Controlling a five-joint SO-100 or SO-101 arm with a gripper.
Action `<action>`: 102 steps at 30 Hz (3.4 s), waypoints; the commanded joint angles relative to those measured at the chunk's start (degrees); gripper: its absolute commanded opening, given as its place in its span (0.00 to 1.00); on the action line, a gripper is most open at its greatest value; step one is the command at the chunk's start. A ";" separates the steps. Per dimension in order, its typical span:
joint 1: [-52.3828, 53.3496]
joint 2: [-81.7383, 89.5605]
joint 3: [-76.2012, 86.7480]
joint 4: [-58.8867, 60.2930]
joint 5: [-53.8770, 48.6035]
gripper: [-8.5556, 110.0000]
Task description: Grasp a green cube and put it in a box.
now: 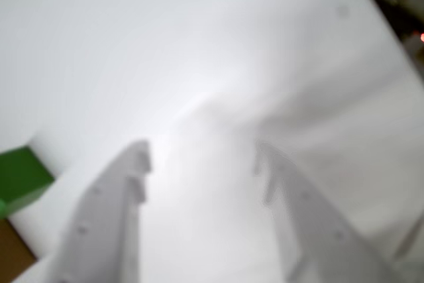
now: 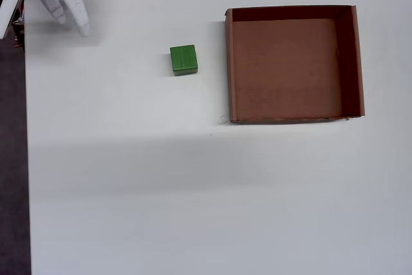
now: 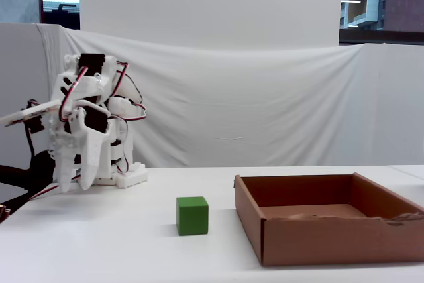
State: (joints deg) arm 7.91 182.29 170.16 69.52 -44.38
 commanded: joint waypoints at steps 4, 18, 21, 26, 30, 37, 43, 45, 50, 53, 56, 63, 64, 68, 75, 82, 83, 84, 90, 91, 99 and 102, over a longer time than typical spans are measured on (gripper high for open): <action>0.26 0.09 0.00 0.18 -0.09 0.25; 0.26 0.09 0.00 0.18 -0.09 0.25; 0.26 0.09 0.00 0.18 -0.09 0.25; 0.26 0.09 0.00 0.18 -0.09 0.25; 0.26 0.09 0.00 0.18 -0.09 0.25; 0.26 0.09 0.00 0.18 -0.09 0.25; 0.35 0.09 0.00 0.62 -0.09 0.25; 0.35 0.09 0.00 0.62 -0.09 0.25; 0.35 0.09 0.00 0.62 -0.09 0.25; 0.44 0.09 0.00 0.35 -0.09 0.25; 0.44 0.09 0.00 0.26 0.00 0.25; 0.53 0.09 0.00 0.26 0.00 0.25; 0.53 0.09 0.00 0.26 0.00 0.25; 0.53 0.09 0.00 0.26 0.00 0.25; 0.70 0.09 0.00 0.35 -0.18 0.25; -0.88 -2.20 -4.48 -7.29 -0.18 0.25; -1.14 -3.96 -6.24 -7.73 -0.44 0.25; -1.41 -6.33 -8.17 -7.82 -0.62 0.25; -6.42 -21.53 -18.46 -12.48 -0.97 0.25; -7.38 -23.82 -19.86 -13.36 -1.05 0.25; -15.03 -43.77 -31.82 -12.74 -7.03 0.25; -18.19 -50.27 -36.91 -10.11 -7.03 0.25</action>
State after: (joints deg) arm -9.32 133.24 137.90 59.06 -50.27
